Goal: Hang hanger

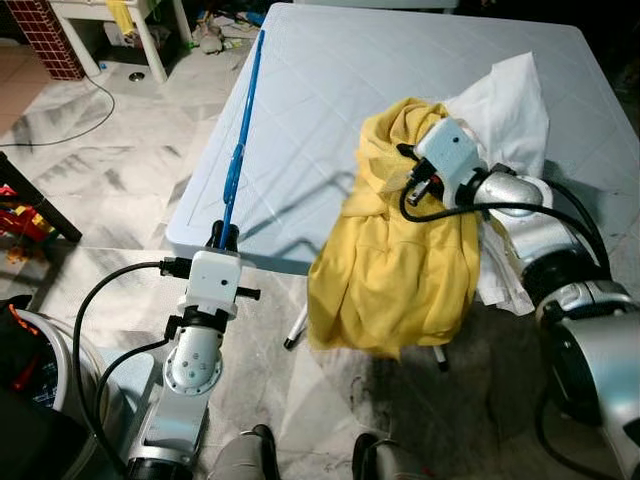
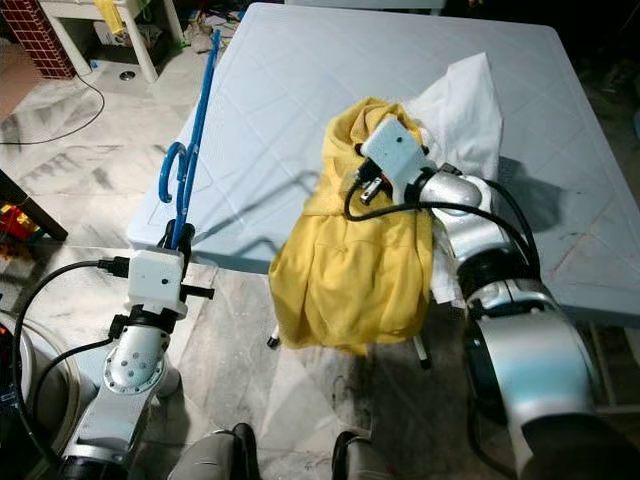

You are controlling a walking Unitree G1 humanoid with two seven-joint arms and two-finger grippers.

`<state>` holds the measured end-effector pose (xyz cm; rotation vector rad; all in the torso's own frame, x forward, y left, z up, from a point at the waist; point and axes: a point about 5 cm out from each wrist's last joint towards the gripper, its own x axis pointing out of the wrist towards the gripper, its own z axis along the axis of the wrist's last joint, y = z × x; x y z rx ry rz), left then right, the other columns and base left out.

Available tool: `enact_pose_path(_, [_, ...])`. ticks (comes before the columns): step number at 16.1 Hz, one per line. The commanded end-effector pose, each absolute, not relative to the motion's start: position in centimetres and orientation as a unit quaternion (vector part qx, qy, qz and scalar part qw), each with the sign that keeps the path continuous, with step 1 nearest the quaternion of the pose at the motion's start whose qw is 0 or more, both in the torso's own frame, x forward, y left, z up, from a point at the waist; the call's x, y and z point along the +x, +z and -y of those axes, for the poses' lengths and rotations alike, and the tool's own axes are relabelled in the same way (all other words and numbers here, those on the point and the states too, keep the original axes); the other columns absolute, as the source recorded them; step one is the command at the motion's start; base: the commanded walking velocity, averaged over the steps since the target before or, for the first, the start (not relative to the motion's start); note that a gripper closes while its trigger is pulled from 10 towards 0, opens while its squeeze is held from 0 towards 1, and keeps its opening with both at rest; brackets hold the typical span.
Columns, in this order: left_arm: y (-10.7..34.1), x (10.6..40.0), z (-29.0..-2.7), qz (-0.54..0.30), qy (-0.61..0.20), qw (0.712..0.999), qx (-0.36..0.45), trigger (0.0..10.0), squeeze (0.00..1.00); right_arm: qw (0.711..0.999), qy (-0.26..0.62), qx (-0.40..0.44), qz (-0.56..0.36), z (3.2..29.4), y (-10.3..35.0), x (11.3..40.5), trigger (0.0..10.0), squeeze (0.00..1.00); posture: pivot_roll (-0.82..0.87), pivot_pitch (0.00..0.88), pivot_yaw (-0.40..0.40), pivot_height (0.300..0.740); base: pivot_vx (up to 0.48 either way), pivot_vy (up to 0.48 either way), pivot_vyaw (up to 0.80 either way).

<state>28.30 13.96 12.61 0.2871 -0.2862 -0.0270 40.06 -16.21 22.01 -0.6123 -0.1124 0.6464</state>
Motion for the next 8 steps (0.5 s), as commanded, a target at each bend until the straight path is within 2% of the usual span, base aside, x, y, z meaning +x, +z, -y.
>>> enact_pose_path(1, [12.1,28.4,-13.8,0.131,-0.024,0.980,0.145,10.0,0.00,0.900,0.314,-0.298,0.056,16.9,22.3,39.9,10.0,1.00,0.03,0.175,0.019,0.740,0.000,0.000,0.00])
enact_pose_path(8, [12.0,28.9,-13.6,0.133,-0.035,0.980,0.145,10.0,0.00,0.911,0.291,-0.289,0.050,19.4,22.0,38.7,10.0,1.00,0.00,0.165,0.029,0.740,0.000,0.000,0.00])
